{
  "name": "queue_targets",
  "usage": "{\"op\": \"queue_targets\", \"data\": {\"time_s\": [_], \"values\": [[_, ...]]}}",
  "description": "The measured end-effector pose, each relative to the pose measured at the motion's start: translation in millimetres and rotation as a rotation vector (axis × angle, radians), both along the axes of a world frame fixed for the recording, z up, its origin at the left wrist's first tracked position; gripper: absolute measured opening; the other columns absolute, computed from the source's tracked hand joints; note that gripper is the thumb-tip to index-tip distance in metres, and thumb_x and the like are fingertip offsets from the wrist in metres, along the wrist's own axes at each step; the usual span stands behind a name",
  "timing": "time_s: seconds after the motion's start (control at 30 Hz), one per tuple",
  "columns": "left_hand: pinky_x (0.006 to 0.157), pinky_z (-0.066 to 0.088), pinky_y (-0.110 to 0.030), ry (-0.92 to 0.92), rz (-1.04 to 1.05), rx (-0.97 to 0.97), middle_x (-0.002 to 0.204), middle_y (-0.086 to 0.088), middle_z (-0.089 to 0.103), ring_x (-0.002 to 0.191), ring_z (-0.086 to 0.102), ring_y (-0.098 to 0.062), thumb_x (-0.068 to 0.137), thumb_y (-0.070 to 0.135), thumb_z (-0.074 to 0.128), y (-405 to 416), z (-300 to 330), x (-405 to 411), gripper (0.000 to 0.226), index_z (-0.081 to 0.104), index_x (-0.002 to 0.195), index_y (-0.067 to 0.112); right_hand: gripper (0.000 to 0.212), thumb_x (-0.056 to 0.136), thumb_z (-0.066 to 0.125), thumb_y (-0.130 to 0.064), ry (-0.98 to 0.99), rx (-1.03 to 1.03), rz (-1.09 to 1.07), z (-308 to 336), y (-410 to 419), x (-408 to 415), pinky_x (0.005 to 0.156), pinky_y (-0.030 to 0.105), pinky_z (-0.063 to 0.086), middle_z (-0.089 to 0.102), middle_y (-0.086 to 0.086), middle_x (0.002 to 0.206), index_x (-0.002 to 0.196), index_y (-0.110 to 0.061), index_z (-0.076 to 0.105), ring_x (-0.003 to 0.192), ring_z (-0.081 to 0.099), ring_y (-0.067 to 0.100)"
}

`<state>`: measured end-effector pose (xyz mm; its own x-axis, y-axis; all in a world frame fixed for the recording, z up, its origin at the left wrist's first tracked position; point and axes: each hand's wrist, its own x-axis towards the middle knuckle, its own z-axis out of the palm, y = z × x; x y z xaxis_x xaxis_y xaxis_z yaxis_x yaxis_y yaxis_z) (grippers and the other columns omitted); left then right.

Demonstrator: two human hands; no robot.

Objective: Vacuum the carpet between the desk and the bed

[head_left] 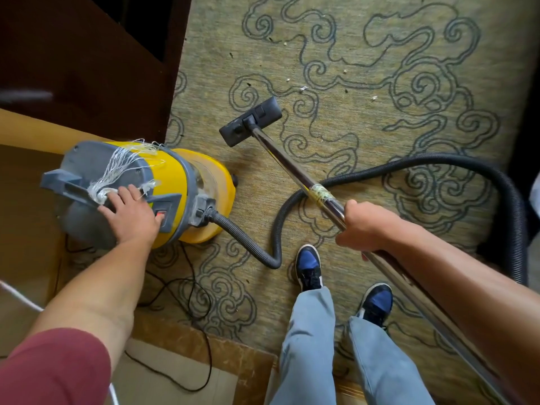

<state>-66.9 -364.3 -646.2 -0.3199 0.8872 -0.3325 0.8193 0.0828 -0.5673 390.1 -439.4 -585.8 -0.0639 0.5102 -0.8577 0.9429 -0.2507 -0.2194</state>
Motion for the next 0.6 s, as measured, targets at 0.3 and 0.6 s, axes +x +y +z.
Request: {"op": "queue_targets", "data": {"time_s": [0.3,0.6], "values": [[0.101,0.034,-0.067,-0.016,0.002,0.028,0.129,-0.028,0.045,0.128,0.036,-0.046,0.067,0.047,0.086,1.8,-2.6,0.1,0.098,0.035,0.133,-0.004,0.033,0.086,0.066,-0.032,-0.01,-0.025,-0.002,-3.7,-1.0,1.1,0.058,0.032,0.044,0.054,0.0,0.079,0.102,-0.014,0.044,0.063,0.056,0.015],[0.103,0.033,-0.067,-0.005,0.038,0.01,0.133,-0.027,0.045,0.13,0.035,-0.044,0.067,0.051,0.085,2.9,-3.4,4.1,0.102,0.036,0.138,-0.004,0.032,0.085,0.066,-0.03,0.001,-0.026,-0.037,5.5,-5.4,8.8,0.058,0.031,0.044,0.054,0.0,0.082,0.103,-0.014,0.045,0.066,0.056,0.015]]}}
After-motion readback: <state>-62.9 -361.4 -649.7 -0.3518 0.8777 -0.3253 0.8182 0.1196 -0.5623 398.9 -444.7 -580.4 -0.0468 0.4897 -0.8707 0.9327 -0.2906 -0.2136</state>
